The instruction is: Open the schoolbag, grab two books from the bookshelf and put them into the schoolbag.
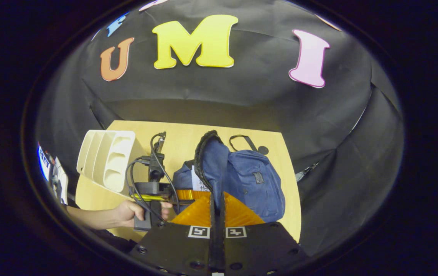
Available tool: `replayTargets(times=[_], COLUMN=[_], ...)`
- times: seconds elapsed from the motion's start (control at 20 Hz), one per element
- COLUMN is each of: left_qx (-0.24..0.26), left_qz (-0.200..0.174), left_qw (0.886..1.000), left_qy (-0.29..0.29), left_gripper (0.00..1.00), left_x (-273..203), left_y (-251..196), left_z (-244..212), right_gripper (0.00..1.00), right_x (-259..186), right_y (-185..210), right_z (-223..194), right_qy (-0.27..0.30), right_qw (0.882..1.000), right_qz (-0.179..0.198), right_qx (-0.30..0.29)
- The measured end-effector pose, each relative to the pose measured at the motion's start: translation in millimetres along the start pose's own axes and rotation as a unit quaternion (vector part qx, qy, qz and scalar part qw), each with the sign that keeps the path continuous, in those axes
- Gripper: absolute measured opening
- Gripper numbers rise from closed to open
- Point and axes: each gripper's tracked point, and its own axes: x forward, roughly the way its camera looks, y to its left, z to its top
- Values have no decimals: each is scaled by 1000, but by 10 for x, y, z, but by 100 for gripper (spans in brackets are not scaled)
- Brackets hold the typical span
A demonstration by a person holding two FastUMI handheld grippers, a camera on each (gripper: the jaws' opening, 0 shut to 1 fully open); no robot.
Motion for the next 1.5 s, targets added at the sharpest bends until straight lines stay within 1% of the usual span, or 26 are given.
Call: replayTargets(times=[0.15,0.25,0.3,0.4,0.5,0.55,0.6,0.7,0.8,0.85,0.95,1.0,1.05,1.1,1.15,1.2,1.25,1.3,1.35,1.4,1.5], left_qx=[37,74,93,113,119,127,143,178,218,239,279,290,302,311,318,322,326,332,338,342,353], left_qz=[78,146,171,201,239,263,277,282,297,307,333,341,349,354,356,355,356,355,354,355,353], left_qw=[996,987,981,973,963,956,949,939,919,905,871,858,844,832,822,815,808,800,794,789,772], left_qy=[7,3,-4,-13,-19,-27,-43,-86,-142,-173,-230,-252,-275,-294,-310,-324,-338,-351,-360,-366,-394], left_gripper=[68,73,74,74,74,74,74,74,74,74,74,74,78,88,93,97,97,97,97,98,98], left_x=[-60,-188,-276,-402,-615,-761,-890,-1189,-1522,-1721,-2193,-2388,-2602,-2747,-2872,-2975,-3050,-3161,-3276,-3390,-3637], left_y=[112,221,247,198,194,198,176,-33,-203,-277,-350,-385,-424,-424,-471,-512,-565,-641,-695,-747,-909], left_z=[20,68,129,219,211,246,300,424,594,683,819,885,957,1010,1029,1046,1050,1069,1058,1031,1004], right_gripper=[0,0,0,0,0,0,0,0,0,0,0,0,0,3,5,13,15,28,36,49,75], right_x=[21,17,23,34,54,57,66,88,135,155,199,224,248,258,257,253,219,205,181,132,-14], right_y=[8,17,17,35,71,94,125,200,278,334,407,445,484,539,614,670,746,777,824,893,1033], right_z=[2,-7,-1,-17,-28,-34,-41,-63,-98,-112,-148,-157,-169,-170,-172,-162,-125,-96,-35,62,238], right_qy=[-1,-2,-2,-2,-2,-2,-2,-1,2,3,5,6,7,7,6,4,-1,-8,-22,-39,-77], right_qw=[1000,1000,1000,1000,1000,1000,1000,1000,1000,999,999,999,999,999,999,999,998,998,998,997,994], right_qz=[3,7,8,12,16,18,20,25,31,33,35,35,34,40,46,51,57,57,59,63,73], right_qx=[4,6,7,8,7,4,2,-1,-3,-4,-9,-9,-7,-5,0,3,5,2,-3,-2,6])
